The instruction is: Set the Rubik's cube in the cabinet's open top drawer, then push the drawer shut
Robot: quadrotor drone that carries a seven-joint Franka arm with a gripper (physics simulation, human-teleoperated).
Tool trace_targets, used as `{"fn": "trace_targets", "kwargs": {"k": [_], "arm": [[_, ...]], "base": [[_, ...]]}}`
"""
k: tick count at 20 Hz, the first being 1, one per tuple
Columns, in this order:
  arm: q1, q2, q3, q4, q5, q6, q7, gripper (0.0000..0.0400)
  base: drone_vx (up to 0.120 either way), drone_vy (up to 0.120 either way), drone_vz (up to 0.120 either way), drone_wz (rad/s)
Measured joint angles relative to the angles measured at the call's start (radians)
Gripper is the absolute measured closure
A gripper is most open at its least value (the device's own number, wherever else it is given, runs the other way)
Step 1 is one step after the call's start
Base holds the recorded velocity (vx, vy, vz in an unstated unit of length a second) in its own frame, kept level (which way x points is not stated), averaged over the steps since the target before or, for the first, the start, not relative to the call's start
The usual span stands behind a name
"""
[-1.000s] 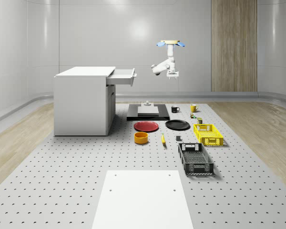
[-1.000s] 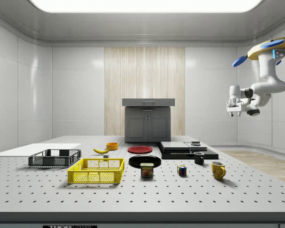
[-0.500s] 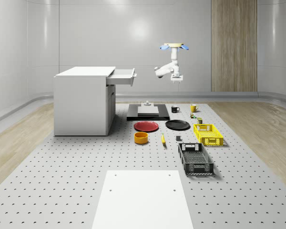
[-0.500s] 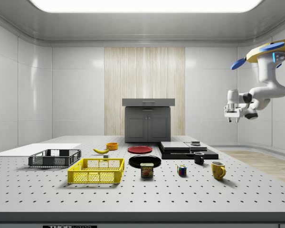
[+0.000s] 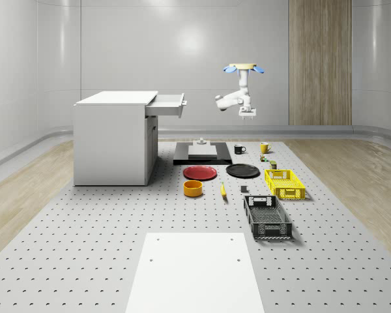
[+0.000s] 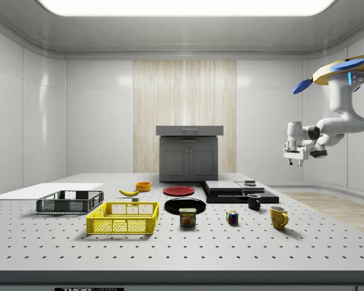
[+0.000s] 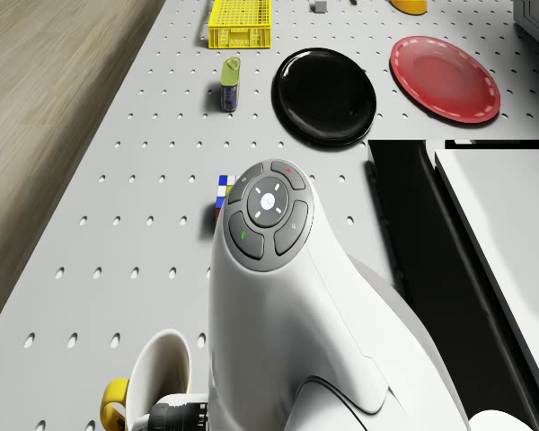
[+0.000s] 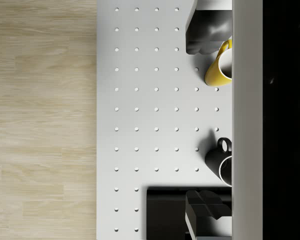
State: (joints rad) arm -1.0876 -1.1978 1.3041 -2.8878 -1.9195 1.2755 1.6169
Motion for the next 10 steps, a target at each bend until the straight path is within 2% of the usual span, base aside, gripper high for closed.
{"fn": "trace_targets", "kwargs": {"k": [10], "arm": [[-0.014, -0.045, 0.013, 0.003, 0.023, 0.042, 0.013, 0.0]], "base": [[0.12, 0.12, -0.12, 0.0]]}}
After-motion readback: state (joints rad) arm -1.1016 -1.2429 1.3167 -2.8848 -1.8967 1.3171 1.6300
